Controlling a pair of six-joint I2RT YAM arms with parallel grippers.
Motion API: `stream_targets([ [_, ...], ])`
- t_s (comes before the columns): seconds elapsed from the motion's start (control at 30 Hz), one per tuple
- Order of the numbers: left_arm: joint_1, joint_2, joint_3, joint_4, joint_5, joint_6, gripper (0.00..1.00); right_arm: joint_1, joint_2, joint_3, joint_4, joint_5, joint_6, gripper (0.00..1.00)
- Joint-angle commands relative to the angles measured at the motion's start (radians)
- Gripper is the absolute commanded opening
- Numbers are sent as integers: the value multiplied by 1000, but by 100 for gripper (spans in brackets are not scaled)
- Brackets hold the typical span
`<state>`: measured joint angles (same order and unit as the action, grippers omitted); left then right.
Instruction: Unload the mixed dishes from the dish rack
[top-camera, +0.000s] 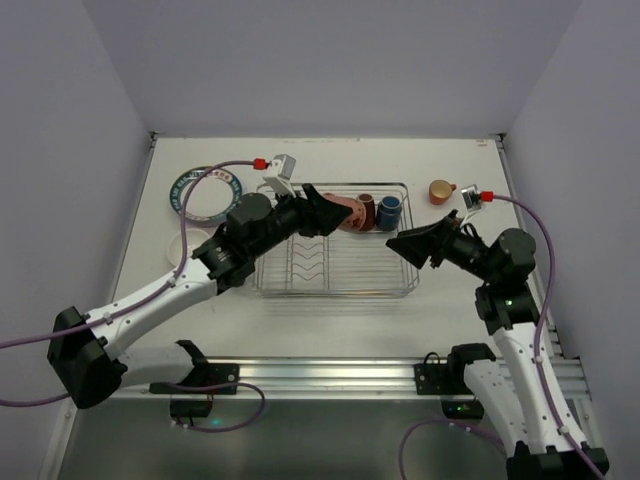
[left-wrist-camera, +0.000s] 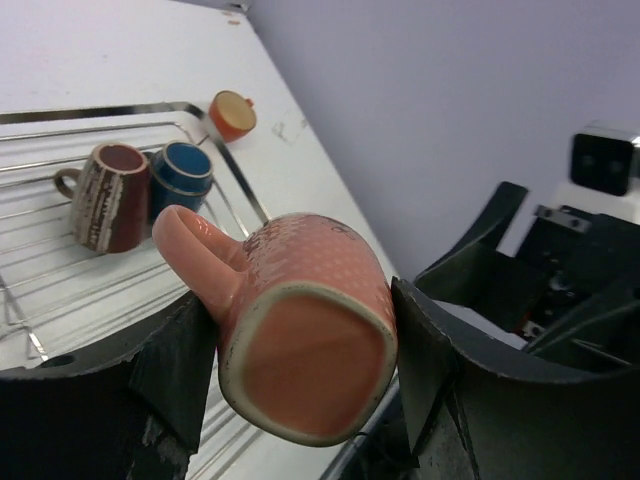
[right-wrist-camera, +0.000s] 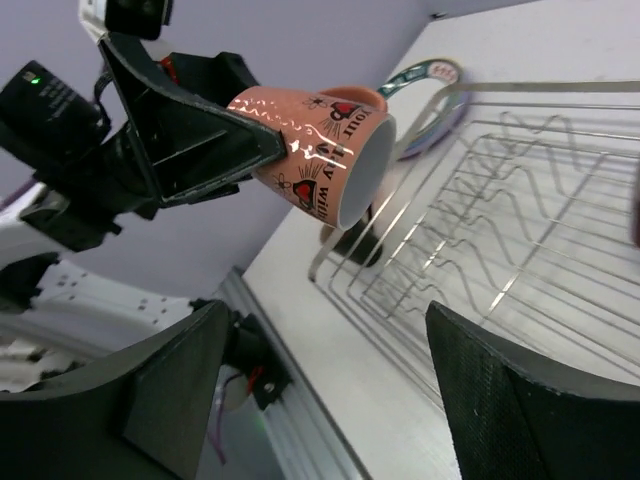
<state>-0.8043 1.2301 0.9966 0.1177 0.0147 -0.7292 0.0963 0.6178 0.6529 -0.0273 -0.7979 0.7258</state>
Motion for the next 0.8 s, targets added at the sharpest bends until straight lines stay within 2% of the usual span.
stream_targets([
  [0.0, 10, -93, -74, 215, 85, -209, 0, 5, 52, -12, 394, -243, 199, 80],
  [0.1, 27, -173, -162, 308, 108, -338, 0, 48, 109, 7, 477, -239, 213, 75],
  [0.23, 30, -189, -232, 431, 148, -498, 0, 121, 198, 45, 541, -215, 213, 67],
  [0.43, 30, -104, -282, 598, 251, -643, 0, 200, 290, 54, 792, -241, 329, 60],
  [0.6, 31, -3, -293, 737, 326, -725, 0, 249, 341, 60, 823, -221, 347, 53],
  [0.7, 31, 40, -292, 806, 358, -757, 0, 263, 365, 59, 856, -224, 366, 36],
  [0.73, 31, 45, -296, 813, 358, -760, 0, 263, 373, 53, 877, -225, 373, 17],
  [0.77, 31, 45, -296, 818, 358, -762, 0, 264, 373, 48, 883, -224, 379, 6],
])
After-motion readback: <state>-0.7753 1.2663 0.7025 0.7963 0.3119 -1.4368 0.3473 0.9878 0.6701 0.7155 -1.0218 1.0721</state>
